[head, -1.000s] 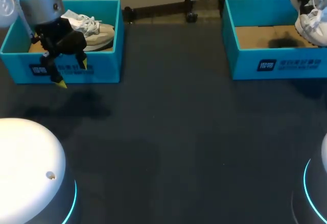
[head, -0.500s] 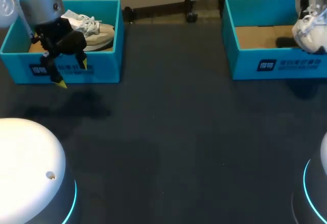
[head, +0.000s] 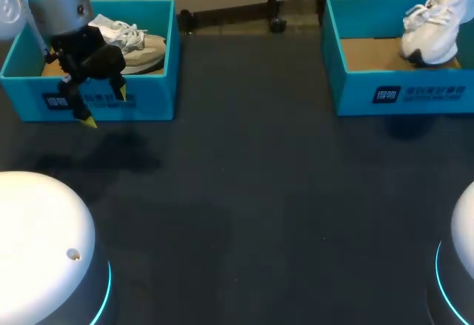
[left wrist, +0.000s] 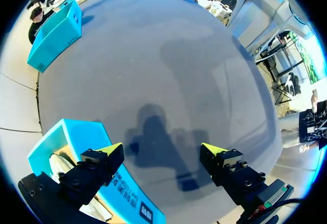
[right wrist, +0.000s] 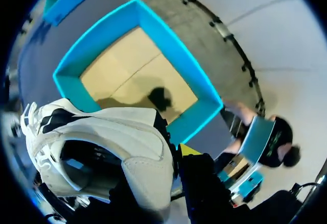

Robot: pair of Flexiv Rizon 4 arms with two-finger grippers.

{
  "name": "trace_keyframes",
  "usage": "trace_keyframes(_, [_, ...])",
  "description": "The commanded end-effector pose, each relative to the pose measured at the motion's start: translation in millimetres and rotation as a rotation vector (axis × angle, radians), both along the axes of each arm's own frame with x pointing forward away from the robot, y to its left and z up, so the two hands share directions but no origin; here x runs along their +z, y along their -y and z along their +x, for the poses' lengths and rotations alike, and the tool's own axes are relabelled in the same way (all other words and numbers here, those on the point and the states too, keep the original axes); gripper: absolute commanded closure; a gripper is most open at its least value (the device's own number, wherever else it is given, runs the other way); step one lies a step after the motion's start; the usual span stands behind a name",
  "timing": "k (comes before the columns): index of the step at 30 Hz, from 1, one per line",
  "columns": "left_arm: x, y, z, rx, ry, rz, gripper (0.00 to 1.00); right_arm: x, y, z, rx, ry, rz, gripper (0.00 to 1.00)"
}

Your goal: Take the shoe out of the shoebox, open the shoe tongue, remove and reinsert the insole, then place the shoe into the shoebox

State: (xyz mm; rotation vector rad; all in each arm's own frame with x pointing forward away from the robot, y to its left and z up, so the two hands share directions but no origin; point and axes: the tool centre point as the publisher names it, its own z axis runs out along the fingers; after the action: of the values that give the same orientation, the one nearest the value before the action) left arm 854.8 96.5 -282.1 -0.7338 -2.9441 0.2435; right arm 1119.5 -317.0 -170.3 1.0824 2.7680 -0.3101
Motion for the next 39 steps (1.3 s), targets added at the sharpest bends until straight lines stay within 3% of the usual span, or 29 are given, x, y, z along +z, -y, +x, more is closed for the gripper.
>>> trace_keyframes(1, [0,-1,-0.5,-0.001,0.001,0.0,0.0,7,1,-5.6,-0.291,0.04,0.039,1.0])
trace_keyframes(4, [0,-1,-0.5,-0.001,0.001,0.0,0.0,9,-1,-12.1,-0.351,0.03,0.039,1.0])
trace_keyframes(5, [0,-1,-0.5,-0.001,0.001,0.0,0.0,11,-4,-16.4,-0.38,-0.037,-0.035,1.0])
trace_keyframes(21, [0,-1,-0.5,-0.001,0.001,0.0,0.0,11,-4,-16.4,-0.38,-0.037,-0.035,1.0])
trace_keyframes(28, [0,-1,-0.5,-0.001,0.001,0.0,0.0,0,14,-27.4,-0.636,0.011,0.034,1.0])
trace_keyframes(35, [0,-1,-0.5,-0.001,0.001,0.0,0.0,-7,9,-41.1,-0.721,0.089,0.043,1.0])
trace_keyframes(39, [0,-1,-0.5,-0.001,0.001,0.0,0.0,-18,4,-51.1,-0.739,0.091,0.047,1.0])
